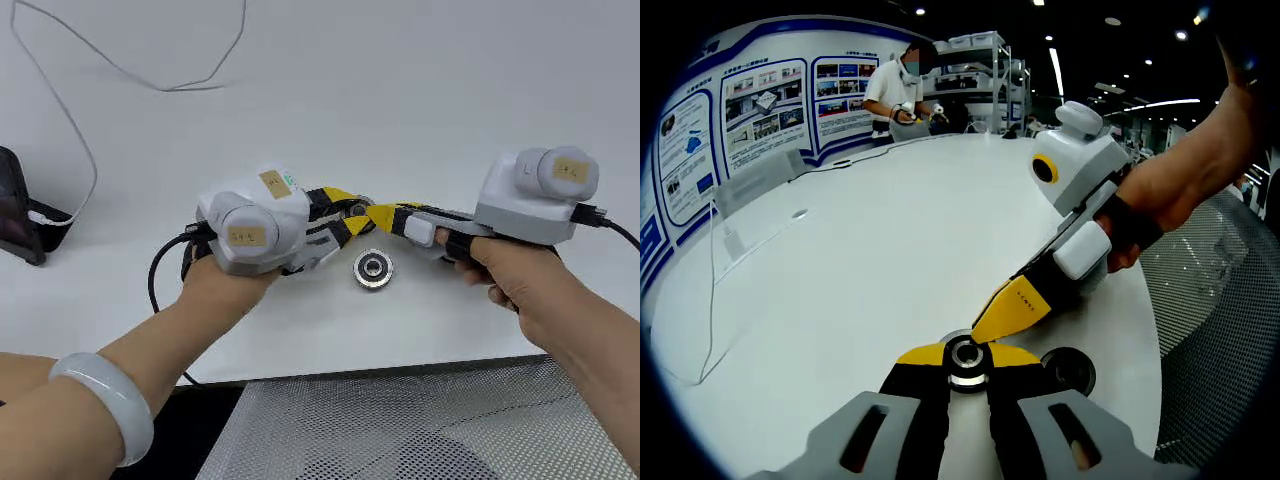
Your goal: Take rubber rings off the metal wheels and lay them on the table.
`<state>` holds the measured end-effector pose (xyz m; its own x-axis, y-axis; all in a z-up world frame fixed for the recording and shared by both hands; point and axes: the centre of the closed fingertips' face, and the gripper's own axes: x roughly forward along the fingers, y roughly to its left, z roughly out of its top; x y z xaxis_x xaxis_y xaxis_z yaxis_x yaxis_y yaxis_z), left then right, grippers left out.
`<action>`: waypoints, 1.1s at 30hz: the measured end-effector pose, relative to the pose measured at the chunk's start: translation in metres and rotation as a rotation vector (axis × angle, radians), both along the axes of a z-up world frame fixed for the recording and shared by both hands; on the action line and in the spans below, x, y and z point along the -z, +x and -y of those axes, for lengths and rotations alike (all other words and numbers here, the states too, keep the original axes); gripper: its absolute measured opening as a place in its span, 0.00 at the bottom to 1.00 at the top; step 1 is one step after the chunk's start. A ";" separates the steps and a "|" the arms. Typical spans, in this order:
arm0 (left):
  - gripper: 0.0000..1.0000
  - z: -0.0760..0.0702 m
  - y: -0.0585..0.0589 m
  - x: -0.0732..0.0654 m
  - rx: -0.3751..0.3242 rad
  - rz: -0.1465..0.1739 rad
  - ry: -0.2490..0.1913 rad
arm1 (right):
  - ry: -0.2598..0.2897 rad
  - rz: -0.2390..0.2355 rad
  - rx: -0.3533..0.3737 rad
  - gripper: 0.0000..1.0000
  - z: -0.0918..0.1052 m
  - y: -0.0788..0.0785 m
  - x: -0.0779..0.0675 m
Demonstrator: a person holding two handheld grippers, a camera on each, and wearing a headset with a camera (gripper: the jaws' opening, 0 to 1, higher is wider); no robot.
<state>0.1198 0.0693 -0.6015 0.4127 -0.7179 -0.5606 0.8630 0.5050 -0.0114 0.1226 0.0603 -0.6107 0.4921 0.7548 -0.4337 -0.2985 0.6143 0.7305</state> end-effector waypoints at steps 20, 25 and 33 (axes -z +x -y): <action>0.14 0.000 0.000 0.001 0.001 -0.002 -0.006 | 0.074 -0.057 0.023 0.04 0.004 -0.007 -0.005; 0.14 0.000 0.000 0.001 0.000 -0.003 -0.004 | 0.061 -0.054 0.022 0.07 0.004 -0.008 -0.004; 0.14 0.000 0.000 0.001 -0.001 -0.002 -0.008 | 0.103 -0.094 0.039 0.19 -0.001 -0.008 0.000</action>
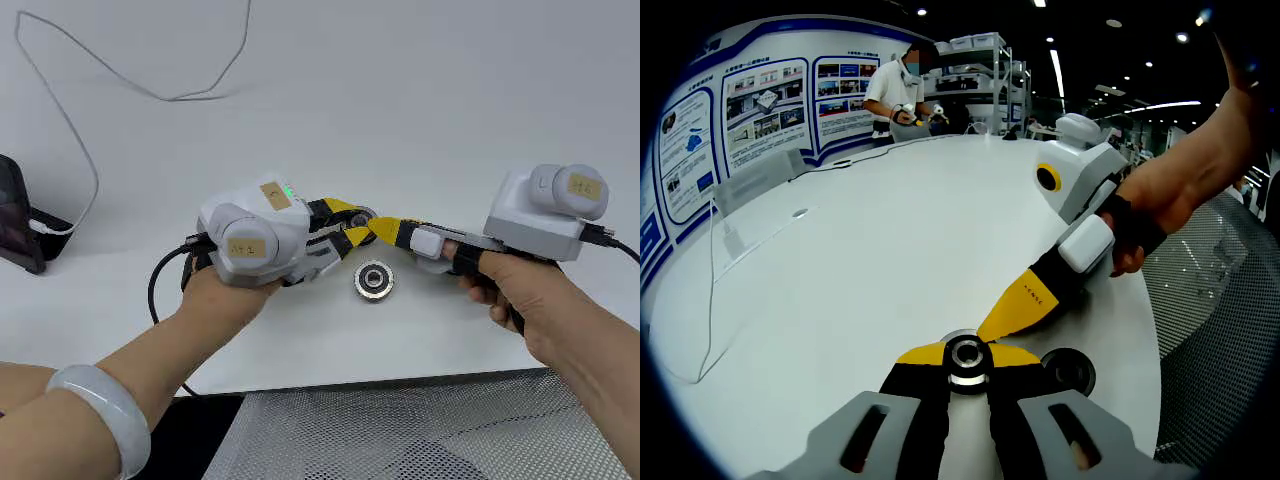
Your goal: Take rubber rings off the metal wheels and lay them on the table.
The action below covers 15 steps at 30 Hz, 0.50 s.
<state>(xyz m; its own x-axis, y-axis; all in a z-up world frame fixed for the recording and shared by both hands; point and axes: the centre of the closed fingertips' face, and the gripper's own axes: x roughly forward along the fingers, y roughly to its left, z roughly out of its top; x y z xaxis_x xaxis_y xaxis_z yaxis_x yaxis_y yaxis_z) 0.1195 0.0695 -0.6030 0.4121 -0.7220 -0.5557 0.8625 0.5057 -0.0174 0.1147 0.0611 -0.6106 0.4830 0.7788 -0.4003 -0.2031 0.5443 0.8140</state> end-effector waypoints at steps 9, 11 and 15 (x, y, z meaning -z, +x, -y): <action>0.14 0.000 -0.001 0.000 0.002 0.000 -0.001 | 0.004 -0.015 0.011 0.12 0.004 0.000 -0.003; 0.14 0.000 -0.001 0.000 0.003 0.000 -0.001 | 0.018 -0.017 0.001 0.06 0.005 -0.001 -0.003; 0.14 -0.001 -0.001 0.001 0.000 -0.001 -0.001 | 0.033 -0.012 0.010 0.02 0.003 0.003 -0.005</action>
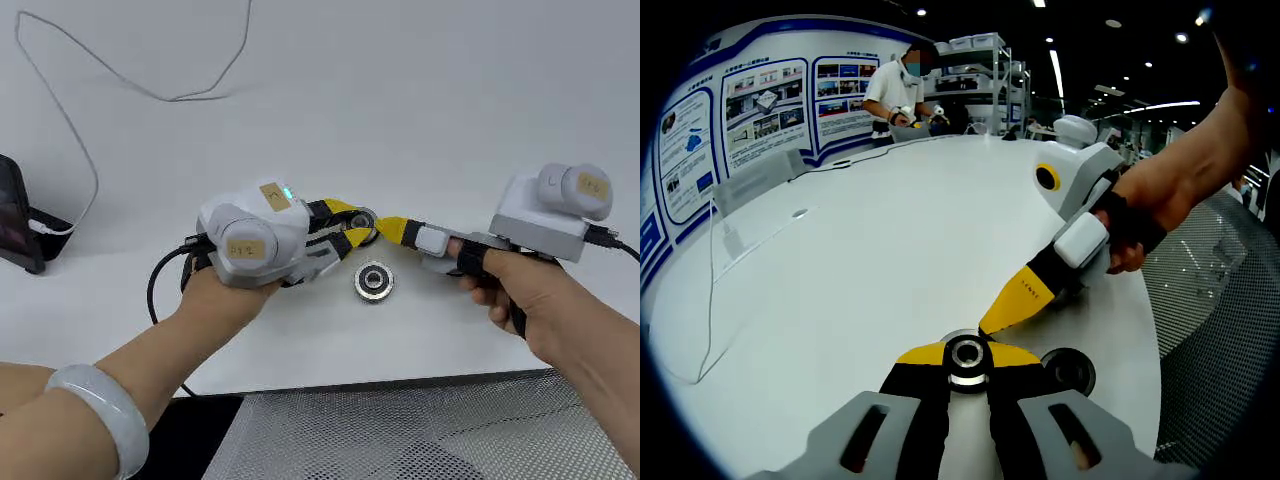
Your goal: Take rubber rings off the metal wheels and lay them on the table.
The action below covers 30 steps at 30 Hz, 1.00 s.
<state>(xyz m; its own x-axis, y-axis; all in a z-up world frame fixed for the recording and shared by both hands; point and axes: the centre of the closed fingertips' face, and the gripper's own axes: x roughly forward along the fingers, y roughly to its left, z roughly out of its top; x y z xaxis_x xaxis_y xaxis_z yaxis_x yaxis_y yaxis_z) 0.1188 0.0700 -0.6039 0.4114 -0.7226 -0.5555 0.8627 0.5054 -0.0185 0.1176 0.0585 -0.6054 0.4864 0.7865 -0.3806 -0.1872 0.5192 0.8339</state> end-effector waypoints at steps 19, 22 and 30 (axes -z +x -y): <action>0.14 0.001 0.002 -0.001 -0.002 -0.001 -0.006 | 0.027 -0.032 0.008 0.17 -0.002 -0.004 0.000; 0.14 0.001 0.002 -0.001 -0.002 -0.002 -0.006 | 0.045 -0.044 0.005 0.15 -0.003 -0.005 0.001; 0.14 0.002 0.002 -0.002 -0.003 -0.004 -0.007 | 0.033 -0.037 0.016 0.06 0.002 -0.004 0.004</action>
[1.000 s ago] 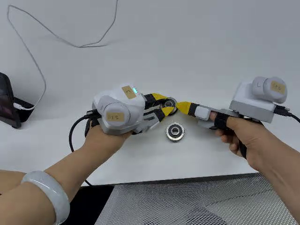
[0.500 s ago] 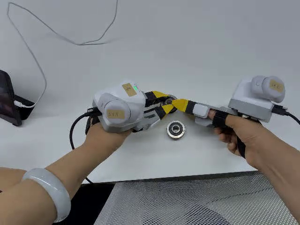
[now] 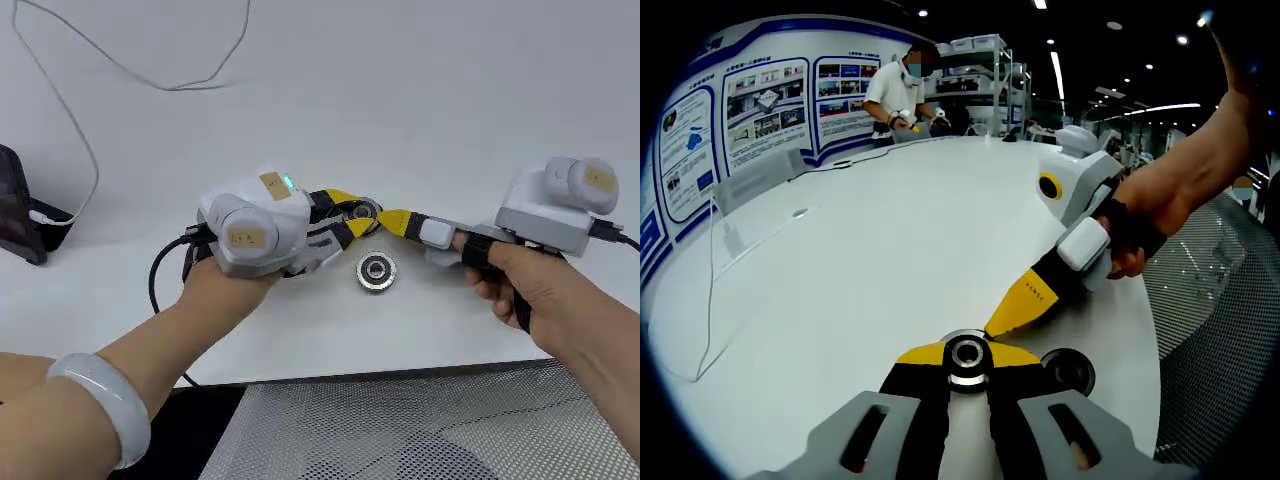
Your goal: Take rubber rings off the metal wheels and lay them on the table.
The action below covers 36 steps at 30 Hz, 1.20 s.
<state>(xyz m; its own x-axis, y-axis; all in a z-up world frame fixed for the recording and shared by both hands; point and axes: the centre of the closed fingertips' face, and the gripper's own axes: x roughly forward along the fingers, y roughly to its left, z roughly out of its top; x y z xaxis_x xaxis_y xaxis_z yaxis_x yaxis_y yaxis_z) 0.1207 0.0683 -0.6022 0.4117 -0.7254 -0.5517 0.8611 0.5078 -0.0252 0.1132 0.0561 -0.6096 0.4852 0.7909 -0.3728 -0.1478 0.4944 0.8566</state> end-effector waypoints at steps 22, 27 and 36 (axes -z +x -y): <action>0.14 -0.001 -0.001 0.001 -0.004 -0.001 -0.004 | -0.027 0.036 -0.019 0.03 0.001 0.003 0.001; 0.14 -0.001 -0.001 0.001 -0.004 -0.001 -0.005 | -0.005 0.020 -0.009 0.04 0.002 0.003 0.001; 0.14 -0.001 -0.001 0.000 -0.004 0.000 -0.007 | 0.006 0.025 -0.015 0.06 -0.002 0.003 -0.001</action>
